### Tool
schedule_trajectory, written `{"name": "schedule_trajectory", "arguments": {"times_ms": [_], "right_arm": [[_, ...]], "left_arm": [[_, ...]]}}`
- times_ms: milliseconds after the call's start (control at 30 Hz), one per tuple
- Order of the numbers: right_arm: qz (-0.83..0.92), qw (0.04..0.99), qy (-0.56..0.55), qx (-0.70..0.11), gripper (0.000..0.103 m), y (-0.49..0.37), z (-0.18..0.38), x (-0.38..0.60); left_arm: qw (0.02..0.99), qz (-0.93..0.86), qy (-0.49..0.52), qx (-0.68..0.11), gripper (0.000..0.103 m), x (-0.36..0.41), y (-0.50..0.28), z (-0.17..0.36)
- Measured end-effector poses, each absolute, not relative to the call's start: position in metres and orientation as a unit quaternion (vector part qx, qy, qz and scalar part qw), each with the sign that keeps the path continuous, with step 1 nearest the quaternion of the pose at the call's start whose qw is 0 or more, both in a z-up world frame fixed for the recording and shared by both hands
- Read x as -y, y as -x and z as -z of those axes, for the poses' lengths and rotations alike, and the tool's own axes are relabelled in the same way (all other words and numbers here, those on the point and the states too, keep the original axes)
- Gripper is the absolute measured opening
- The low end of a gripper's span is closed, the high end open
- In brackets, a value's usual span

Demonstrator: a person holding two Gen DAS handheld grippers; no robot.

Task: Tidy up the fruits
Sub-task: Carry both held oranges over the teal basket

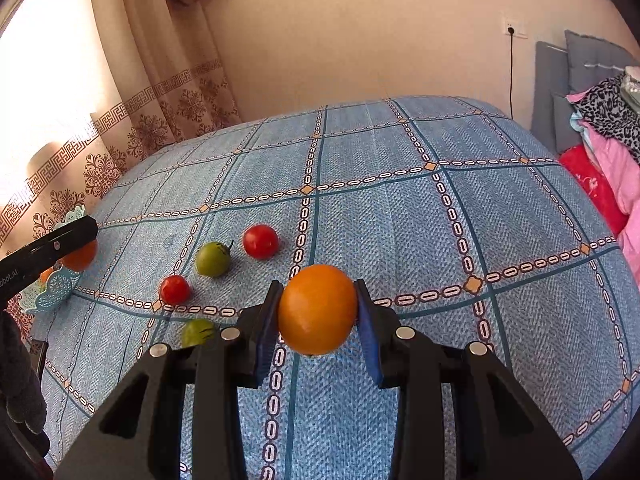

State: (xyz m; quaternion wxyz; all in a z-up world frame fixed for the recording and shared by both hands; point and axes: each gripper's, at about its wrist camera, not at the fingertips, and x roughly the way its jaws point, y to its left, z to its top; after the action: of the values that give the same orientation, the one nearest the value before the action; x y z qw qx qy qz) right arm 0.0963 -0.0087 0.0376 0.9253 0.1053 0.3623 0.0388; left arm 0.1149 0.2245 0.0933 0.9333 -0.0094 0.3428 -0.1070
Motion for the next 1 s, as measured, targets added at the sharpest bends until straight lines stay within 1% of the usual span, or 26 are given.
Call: {"name": "schedule_trajectory", "arguments": {"times_ms": [267,533,833,1000], "right_arm": [[-0.062,0.932,-0.099,-0.343,0.036,-0.087,-0.049,-0.007],[-0.095,0.932,-0.087,-0.338,0.036,-0.096,-0.073,-0.040],[-0.166,0.937,-0.064,-0.301,0.036,-0.105,-0.125,-0.112],[-0.217,0.928,-0.054,-0.297,0.036,-0.106,-0.138,-0.166]], "left_arm": [[0.945,0.065,0.027,-0.320,0.038,-0.268,-0.100,-0.110],[0.954,0.007,0.030,-0.299,0.038,-0.324,-0.090,-0.124],[0.955,-0.054,0.068,-0.283,0.038,-0.394,-0.077,-0.131],[0.952,-0.074,0.085,-0.285,0.038,-0.422,-0.073,-0.126]]}}
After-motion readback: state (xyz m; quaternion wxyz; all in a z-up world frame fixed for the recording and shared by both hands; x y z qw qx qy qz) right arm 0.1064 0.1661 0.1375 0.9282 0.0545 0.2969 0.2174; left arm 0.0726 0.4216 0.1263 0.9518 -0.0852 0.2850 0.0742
